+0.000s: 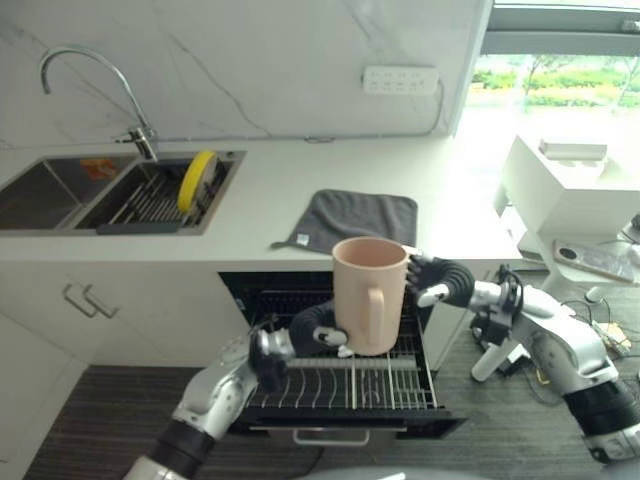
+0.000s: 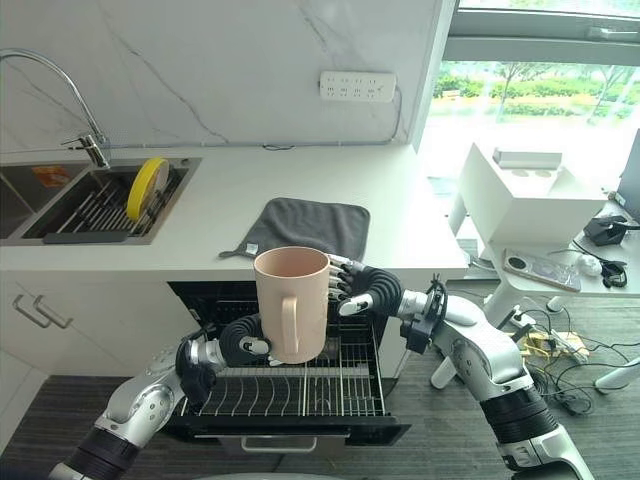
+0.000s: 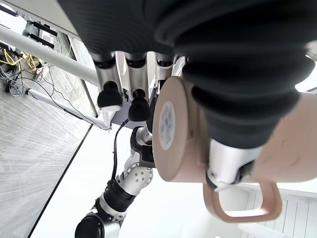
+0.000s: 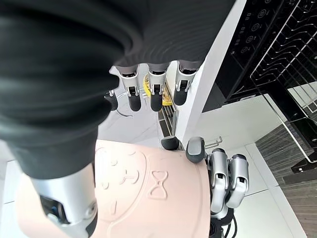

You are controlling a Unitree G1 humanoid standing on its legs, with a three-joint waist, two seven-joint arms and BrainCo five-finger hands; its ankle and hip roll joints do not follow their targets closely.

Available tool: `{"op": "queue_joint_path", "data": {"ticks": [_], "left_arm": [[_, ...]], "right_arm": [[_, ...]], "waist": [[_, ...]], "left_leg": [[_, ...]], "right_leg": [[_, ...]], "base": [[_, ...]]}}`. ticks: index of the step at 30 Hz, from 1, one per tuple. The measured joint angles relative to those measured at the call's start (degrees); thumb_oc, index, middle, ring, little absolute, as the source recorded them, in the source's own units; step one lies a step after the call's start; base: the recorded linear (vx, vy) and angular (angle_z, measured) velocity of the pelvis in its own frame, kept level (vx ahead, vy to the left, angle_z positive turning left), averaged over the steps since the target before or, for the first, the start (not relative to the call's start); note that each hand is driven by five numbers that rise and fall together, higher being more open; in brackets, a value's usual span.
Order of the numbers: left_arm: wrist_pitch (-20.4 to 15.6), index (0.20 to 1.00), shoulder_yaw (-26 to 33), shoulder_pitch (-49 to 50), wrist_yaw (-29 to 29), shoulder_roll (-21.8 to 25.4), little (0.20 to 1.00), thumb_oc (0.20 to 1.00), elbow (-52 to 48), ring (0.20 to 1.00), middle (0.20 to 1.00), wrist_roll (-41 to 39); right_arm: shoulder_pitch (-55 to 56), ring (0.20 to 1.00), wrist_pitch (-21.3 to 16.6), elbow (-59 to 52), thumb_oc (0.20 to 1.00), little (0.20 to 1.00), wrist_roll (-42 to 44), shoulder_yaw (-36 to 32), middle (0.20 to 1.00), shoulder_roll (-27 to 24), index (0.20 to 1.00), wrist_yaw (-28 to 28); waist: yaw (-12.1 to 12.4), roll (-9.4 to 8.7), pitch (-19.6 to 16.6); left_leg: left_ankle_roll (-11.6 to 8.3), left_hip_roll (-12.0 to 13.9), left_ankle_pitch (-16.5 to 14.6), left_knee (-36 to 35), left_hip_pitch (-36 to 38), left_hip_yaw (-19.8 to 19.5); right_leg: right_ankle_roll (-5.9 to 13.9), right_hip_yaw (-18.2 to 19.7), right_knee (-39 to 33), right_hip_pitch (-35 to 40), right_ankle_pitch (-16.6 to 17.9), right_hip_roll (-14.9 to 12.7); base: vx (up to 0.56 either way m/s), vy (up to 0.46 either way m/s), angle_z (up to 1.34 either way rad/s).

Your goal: Place the dishes in the dishwasher.

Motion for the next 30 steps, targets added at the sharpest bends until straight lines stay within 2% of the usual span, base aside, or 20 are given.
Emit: {"op": "queue_joint_path", "data": {"ticks": [13, 30], "left_arm": [[-0.09, 0.200, -2.16, 0.00, -0.25, 0.16, 0.200, 0.200, 0.12, 0.200, 0.200, 0.10], [-0.15, 0.200, -2.16, 0.00, 0.13, 0.18, 0.200, 0.200, 0.12, 0.200, 0.200, 0.18]], "right_arm": [[-2.56, 1.000, 2.56, -4.06, 1.000, 1.000, 0.08, 0.27, 1.000, 0.05, 1.000, 1.27], [-3.31, 1.000, 2.74, -4.10, 1.000, 1.000, 0.23, 2.31, 1.000, 0.36, 1.000, 1.97]], "waist": [[0.04, 0.06, -0.03], [0.04, 0.26, -0.15]], "left_leg": [[0.00, 0.02, 0.00, 0.00, -0.02, 0.08], [0.00, 0.01, 0.00, 0.00, -0.01, 0.09]], "right_leg": [[0.00, 0.08, 0.00, -0.06, 0.00, 0.01], [0.00, 0.08, 0.00, -0.06, 0.00, 0.01]], "base": [[0.00, 0.000, 0.00], [0.00, 0.000, 0.00]]}}
